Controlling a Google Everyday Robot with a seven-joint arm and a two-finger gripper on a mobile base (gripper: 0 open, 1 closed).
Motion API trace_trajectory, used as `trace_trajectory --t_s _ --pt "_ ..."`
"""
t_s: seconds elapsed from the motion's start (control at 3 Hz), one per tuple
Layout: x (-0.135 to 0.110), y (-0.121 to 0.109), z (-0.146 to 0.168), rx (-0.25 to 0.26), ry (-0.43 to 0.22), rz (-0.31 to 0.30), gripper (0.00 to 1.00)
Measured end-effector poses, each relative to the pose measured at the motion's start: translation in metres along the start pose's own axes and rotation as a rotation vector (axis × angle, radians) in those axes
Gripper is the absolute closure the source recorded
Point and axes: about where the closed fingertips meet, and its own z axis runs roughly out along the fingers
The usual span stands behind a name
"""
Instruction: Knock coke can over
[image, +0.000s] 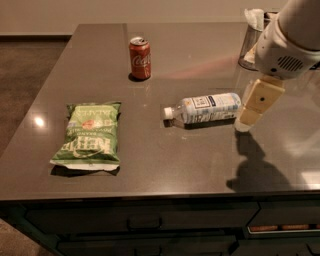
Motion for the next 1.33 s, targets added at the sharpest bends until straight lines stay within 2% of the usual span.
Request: trace_trajectory --t_s 0.33,0.67,1.33 --pt "-0.023 -0.020 0.021 -0.009 -0.057 0.066 0.00" --pt "-0.056 -0.048 0.042 -0.002 -0.137 0.137 0.00" --pt "-0.128 -0.119 0.090 0.062 -0.313 0.254 0.00"
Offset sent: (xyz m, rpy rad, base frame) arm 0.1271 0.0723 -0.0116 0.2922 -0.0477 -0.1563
